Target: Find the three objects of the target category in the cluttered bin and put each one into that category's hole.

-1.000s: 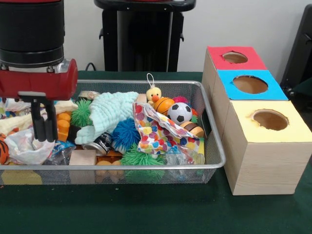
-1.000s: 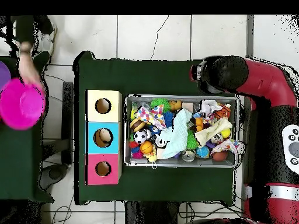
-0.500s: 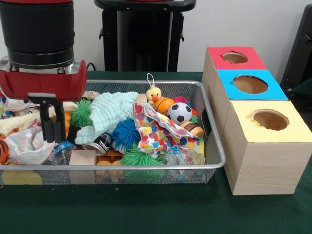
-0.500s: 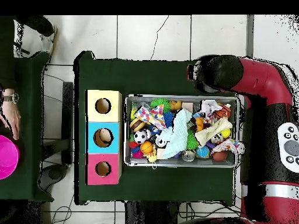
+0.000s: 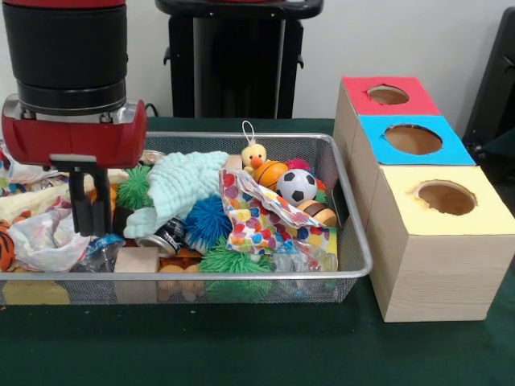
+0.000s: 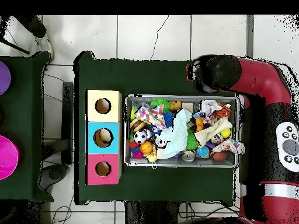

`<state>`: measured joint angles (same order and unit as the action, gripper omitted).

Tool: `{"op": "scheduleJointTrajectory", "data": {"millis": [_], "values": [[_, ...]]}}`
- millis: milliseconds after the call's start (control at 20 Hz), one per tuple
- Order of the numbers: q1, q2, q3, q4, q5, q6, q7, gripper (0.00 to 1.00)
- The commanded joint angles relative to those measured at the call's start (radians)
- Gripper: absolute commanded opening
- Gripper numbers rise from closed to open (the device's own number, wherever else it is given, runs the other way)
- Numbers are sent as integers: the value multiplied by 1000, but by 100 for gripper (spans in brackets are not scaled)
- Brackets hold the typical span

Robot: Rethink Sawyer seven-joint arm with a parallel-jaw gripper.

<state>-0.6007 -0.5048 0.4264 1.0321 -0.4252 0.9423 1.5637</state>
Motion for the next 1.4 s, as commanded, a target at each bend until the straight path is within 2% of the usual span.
{"op": "scheduleJointTrajectory", "data": {"millis": [50,350,400,650,800,900,1100,1400], "values": [[4,6,23,62,-41,67,-203,0],[13,11,23,41,-35,113,-202,0],[7,10,30,49,-38,90,-217,100],[0,6,32,60,-37,68,-215,100],[25,9,12,19,-39,159,-199,100],[17,7,19,44,-42,110,-199,100],[11,10,23,42,-43,104,-211,100],[-13,31,38,88,-44,8,-208,100]]}}
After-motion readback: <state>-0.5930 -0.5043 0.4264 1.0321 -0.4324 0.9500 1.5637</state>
